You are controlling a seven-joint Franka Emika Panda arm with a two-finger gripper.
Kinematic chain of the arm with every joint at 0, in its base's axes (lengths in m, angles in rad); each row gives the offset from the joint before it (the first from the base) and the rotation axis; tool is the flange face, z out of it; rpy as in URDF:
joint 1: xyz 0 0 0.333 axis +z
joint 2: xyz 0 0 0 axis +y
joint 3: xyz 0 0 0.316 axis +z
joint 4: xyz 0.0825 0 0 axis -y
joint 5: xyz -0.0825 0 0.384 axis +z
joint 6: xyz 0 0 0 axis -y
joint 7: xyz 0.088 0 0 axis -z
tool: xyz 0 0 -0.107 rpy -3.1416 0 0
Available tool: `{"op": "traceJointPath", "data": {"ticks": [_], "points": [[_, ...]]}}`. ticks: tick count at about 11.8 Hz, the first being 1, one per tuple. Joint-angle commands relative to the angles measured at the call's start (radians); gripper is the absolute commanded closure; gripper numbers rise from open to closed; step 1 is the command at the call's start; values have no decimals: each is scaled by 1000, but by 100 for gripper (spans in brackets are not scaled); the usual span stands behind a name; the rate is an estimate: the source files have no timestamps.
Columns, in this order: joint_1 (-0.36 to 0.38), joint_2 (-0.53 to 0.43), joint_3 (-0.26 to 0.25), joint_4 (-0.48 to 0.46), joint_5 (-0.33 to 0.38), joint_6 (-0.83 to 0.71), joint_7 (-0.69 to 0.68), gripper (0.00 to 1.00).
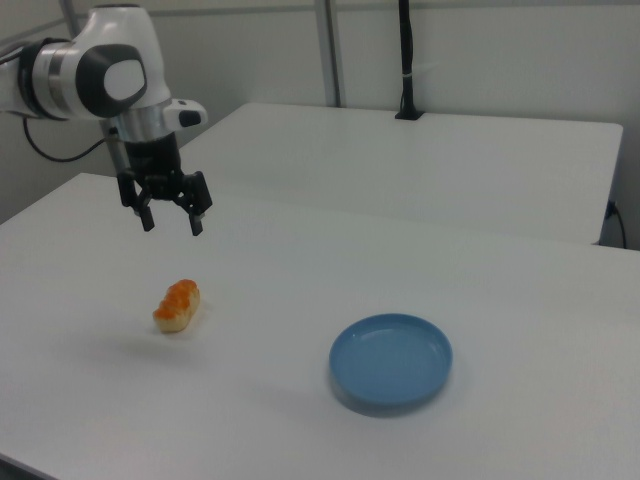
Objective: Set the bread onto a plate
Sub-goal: 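Move the open gripper down over the orange-topped bread roll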
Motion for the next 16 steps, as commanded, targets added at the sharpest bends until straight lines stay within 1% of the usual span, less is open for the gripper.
{"op": "traceJointPath", "data": {"ticks": [1,4,9,14,15,16], "points": [[85,55,-17,-35,14,77,7,0],[141,161,-25,-35,13,180,47,0],[169,279,-25,-33,10,245,52,0],[191,337,-25,-35,0,291,96,1],[192,345,-25,-35,-3,308,104,6],[191,347,-25,-35,-3,309,104,19]]}}
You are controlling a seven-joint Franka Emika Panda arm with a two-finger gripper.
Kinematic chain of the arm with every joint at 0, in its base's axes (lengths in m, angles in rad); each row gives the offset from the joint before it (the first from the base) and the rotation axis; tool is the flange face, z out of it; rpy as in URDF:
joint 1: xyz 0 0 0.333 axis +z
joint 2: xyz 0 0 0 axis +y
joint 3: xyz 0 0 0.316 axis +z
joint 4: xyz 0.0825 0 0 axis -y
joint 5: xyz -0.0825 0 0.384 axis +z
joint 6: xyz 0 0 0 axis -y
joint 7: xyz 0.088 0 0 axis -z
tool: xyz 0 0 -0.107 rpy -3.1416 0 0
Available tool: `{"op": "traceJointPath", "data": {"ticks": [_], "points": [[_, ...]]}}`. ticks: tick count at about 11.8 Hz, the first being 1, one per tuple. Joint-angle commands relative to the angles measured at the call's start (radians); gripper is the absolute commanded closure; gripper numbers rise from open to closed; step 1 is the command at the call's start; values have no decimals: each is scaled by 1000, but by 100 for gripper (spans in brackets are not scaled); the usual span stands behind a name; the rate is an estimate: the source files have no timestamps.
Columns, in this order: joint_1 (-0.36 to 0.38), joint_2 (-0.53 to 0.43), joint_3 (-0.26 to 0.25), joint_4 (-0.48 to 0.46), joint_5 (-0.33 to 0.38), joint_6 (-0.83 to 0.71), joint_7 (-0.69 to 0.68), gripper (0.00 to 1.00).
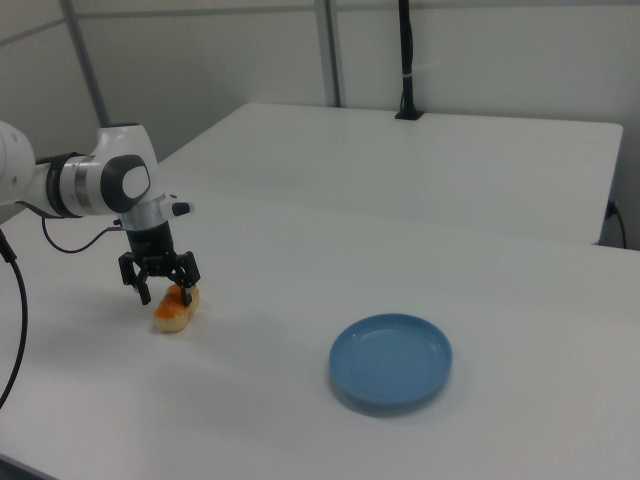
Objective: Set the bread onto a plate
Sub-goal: 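Move the open gripper down over the orange-topped bread roll, then close the gripper on the bread roll and lift it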
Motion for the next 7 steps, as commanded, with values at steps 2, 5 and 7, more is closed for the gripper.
{"op": "traceJointPath", "data": {"ticks": [2,5,7], "points": [[21,3,-21,-6,-13,28,16,39],[14,1,-21,-9,-33,18,-15,71],[19,0,-22,-18,-44,15,-17,73]]}}
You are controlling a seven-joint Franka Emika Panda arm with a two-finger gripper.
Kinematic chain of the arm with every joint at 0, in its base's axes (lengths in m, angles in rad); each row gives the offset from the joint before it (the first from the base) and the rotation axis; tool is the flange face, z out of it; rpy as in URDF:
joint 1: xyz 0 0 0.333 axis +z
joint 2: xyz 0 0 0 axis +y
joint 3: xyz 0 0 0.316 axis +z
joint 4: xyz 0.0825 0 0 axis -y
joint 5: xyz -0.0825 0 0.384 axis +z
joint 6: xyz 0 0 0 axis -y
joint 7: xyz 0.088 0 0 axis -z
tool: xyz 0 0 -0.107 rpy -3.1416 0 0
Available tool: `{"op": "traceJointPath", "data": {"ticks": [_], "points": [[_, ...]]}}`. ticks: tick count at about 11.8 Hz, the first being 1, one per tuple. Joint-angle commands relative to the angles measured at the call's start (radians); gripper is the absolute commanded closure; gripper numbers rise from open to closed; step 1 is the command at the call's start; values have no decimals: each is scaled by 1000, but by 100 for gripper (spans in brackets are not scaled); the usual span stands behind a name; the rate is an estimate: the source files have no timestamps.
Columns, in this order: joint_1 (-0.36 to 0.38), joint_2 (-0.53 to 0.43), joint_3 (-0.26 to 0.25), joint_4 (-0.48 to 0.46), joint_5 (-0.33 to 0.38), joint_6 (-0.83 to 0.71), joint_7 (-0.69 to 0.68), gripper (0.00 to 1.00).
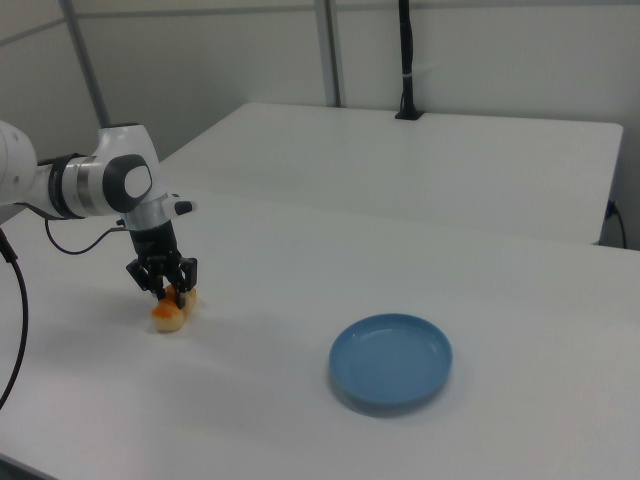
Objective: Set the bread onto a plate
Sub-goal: 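Close the gripper on the bread roll and lift it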
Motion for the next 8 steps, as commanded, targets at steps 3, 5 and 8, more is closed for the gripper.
{"op": "traceJointPath", "data": {"ticks": [3,5,8], "points": [[18,-32,-15,-14,-26,-53,-16,73],[18,-80,-17,8,-28,-127,-30,73],[4,-123,-43,118,-22,-281,-32,73]]}}
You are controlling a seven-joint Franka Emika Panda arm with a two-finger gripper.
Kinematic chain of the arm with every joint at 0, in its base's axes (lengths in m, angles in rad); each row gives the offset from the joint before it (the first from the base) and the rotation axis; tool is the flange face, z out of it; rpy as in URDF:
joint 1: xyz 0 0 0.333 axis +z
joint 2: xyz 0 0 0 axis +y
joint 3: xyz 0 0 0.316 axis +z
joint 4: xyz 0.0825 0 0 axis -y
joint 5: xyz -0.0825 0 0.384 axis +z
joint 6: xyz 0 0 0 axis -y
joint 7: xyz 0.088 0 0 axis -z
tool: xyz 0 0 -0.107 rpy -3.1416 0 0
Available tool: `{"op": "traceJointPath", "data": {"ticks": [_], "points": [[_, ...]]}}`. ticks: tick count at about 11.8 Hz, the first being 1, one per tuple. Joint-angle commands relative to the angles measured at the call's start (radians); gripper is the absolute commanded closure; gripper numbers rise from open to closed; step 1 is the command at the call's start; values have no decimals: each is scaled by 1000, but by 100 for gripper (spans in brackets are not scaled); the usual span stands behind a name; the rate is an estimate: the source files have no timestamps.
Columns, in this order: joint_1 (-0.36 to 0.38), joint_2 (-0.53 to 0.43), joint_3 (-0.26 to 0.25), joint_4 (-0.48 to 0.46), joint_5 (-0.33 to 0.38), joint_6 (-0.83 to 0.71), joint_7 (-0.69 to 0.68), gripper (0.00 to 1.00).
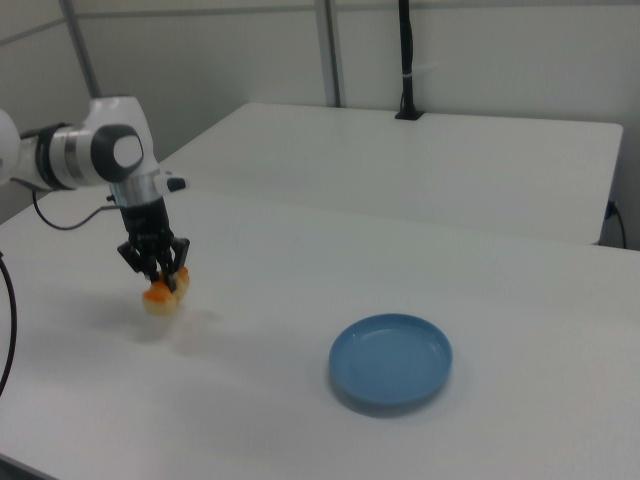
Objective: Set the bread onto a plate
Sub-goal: 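Close the gripper on the bread roll and lift it, then carry the held bread roll over to the light blue plate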
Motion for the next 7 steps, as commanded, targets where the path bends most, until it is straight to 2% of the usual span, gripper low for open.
{"op": "traceJointPath", "data": {"ticks": [1,3,5,6,7], "points": [[-17,-72,-59,121,0,-170,-50,73],[-66,-104,-99,205,3,-264,-112,73],[-104,-144,-150,238,3,-304,-165,73],[-115,-148,-179,249,3,-306,-185,73],[-132,-145,-231,273,3,-303,-220,72]]}}
